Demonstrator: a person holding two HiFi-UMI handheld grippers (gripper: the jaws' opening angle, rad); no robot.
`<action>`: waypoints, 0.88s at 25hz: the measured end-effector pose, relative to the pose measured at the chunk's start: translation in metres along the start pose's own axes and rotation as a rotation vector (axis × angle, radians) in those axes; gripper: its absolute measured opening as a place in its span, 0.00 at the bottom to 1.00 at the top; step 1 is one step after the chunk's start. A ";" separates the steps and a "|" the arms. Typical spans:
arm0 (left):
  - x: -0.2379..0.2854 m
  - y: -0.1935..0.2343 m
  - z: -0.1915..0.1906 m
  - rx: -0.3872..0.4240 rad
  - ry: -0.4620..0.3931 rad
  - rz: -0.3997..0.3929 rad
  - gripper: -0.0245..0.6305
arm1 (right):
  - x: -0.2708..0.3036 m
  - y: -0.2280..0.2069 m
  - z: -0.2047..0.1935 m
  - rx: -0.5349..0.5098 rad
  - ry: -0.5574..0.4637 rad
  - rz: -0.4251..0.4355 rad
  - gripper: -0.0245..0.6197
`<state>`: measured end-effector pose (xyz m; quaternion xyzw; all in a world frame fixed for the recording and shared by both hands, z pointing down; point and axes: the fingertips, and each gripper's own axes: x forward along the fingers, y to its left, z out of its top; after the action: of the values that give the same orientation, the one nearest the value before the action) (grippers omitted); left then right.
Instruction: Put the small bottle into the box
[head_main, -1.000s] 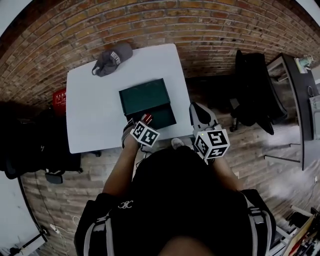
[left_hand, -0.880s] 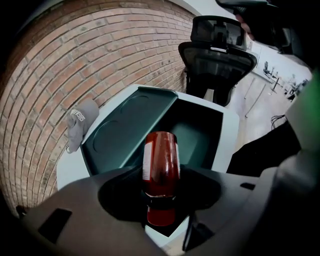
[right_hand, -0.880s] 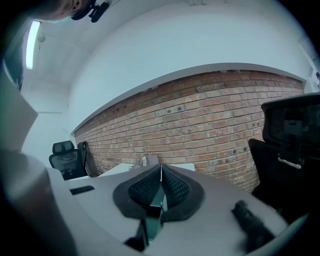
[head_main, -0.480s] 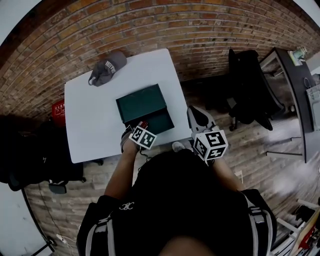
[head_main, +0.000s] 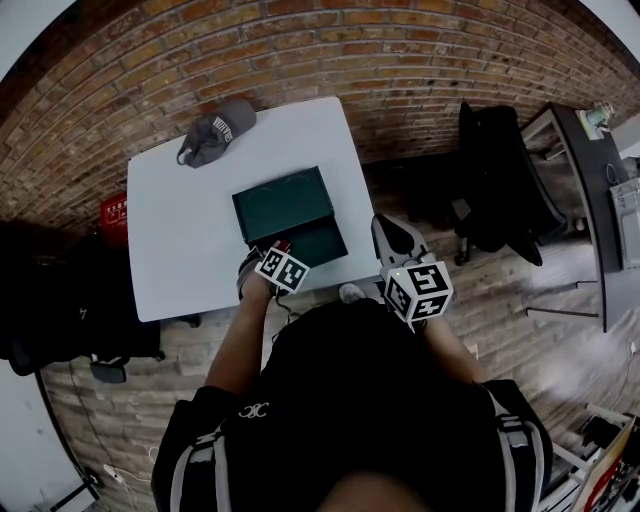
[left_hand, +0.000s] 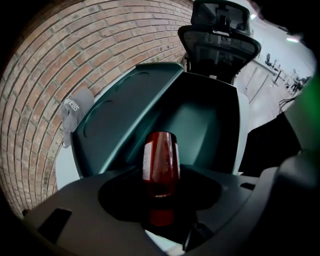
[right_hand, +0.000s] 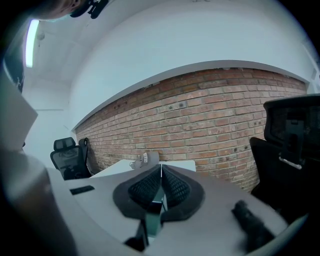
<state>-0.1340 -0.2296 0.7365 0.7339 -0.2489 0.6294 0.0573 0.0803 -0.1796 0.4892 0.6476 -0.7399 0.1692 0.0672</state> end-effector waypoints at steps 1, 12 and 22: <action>0.001 0.000 0.000 0.003 0.005 -0.001 0.38 | 0.000 0.000 0.000 -0.002 0.001 -0.001 0.09; 0.000 0.001 0.000 0.020 0.018 0.012 0.39 | 0.003 0.006 -0.001 -0.011 0.012 0.012 0.09; -0.015 0.013 0.011 -0.041 -0.077 0.051 0.43 | 0.010 0.013 -0.004 -0.013 0.020 0.057 0.09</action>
<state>-0.1312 -0.2413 0.7165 0.7498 -0.2823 0.5967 0.0466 0.0656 -0.1859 0.4935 0.6239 -0.7586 0.1726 0.0740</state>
